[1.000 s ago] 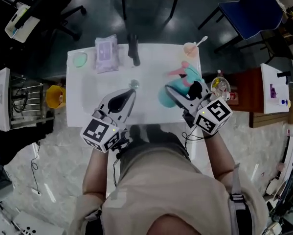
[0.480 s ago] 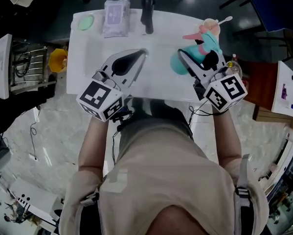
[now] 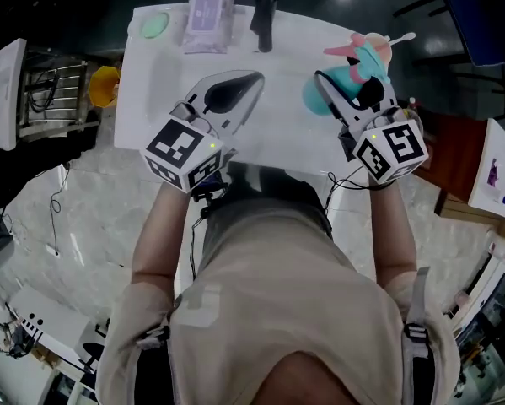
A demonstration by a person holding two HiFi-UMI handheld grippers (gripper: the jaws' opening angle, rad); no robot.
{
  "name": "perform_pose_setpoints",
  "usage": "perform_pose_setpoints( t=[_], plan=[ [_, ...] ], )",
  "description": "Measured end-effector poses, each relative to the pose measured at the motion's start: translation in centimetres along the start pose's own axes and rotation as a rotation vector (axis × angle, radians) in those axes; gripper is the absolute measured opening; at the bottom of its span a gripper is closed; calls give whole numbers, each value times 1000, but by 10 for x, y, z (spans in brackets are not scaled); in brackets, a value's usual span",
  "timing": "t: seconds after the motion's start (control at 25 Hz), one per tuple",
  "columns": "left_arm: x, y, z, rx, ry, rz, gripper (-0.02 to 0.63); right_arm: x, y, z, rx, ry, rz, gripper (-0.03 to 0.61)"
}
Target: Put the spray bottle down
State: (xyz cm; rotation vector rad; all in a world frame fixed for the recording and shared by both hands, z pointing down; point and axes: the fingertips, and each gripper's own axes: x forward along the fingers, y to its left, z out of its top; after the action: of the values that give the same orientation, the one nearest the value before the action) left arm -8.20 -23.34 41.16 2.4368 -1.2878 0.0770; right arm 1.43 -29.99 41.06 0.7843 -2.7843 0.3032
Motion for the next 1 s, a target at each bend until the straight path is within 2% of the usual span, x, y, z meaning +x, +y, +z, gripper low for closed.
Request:
perform_pose_setpoints(
  t=[0.6,1.0],
  plan=[
    [8,5,-12,-10,35,20,9,22,-21,-13,-14,-9,-32,273],
    [9,6,-24,-24,62,34,9,41,-33,-20,-76,-5,-74,273]
  ],
)
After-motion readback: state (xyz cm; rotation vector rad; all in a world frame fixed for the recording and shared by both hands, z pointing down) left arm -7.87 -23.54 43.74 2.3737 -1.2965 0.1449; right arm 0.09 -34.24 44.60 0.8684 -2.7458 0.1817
